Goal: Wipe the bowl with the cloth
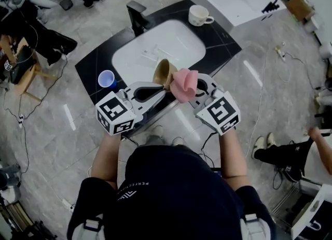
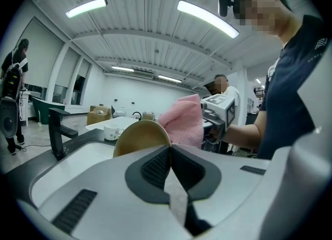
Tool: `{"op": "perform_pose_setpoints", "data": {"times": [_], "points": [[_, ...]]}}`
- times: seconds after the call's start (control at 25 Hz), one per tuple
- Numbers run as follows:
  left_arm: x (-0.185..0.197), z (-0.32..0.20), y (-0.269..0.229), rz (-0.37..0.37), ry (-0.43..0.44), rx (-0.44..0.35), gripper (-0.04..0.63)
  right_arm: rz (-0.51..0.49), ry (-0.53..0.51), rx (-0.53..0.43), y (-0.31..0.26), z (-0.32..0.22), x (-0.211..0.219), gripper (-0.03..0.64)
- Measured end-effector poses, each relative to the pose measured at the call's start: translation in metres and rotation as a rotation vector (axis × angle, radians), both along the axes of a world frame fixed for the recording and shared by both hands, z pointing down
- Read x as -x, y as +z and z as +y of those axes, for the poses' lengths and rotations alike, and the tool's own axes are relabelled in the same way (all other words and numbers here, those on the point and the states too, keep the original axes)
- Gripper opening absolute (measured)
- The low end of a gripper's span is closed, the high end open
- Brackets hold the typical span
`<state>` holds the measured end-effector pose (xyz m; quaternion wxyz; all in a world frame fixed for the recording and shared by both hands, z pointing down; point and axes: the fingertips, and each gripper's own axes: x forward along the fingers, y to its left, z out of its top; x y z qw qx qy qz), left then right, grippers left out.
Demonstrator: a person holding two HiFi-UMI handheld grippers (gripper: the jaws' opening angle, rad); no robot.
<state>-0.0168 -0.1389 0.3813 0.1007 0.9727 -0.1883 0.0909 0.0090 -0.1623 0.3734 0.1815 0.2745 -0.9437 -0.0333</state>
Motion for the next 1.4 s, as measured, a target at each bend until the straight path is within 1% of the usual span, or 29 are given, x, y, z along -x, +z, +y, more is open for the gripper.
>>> {"op": "perform_pose_setpoints", "data": {"times": [0.28, 0.52, 0.64, 0.76, 0.96, 1.12, 1.24, 1.4], "points": [[0.002, 0.024, -0.005, -0.011, 0.161, 0.008, 0.015, 0.066, 0.046, -0.038, 0.002, -0.009, -0.013, 0.048], [0.000, 0.042, -0.019, 0.058, 0.264, 0.036, 0.015, 0.059, 0.070, -0.031, 0.007, -0.013, -0.020, 0.048], [0.000, 0.048, -0.027, 0.094, 0.296, 0.047, 0.015, 0.061, 0.081, -0.025, 0.010, -0.016, -0.023, 0.049], [-0.001, 0.048, -0.037, 0.136, 0.308, 0.043, 0.015, 0.066, 0.089, -0.018, 0.014, -0.017, -0.025, 0.048], [0.001, 0.042, -0.066, 0.285, 0.299, 0.038, 0.015, 0.041, 0.062, -0.001, 0.019, -0.013, -0.019, 0.048], [0.000, 0.034, -0.084, 0.378, 0.271, 0.029, 0.015, 0.023, 0.037, 0.001, 0.019, -0.007, -0.010, 0.048], [-0.002, 0.029, -0.093, 0.422, 0.247, 0.024, 0.015, 0.020, 0.019, 0.005, 0.019, -0.003, -0.004, 0.048], [-0.004, 0.018, -0.099, 0.464, 0.193, 0.016, 0.015, 0.011, -0.003, 0.010, 0.019, 0.002, 0.002, 0.049]]}}
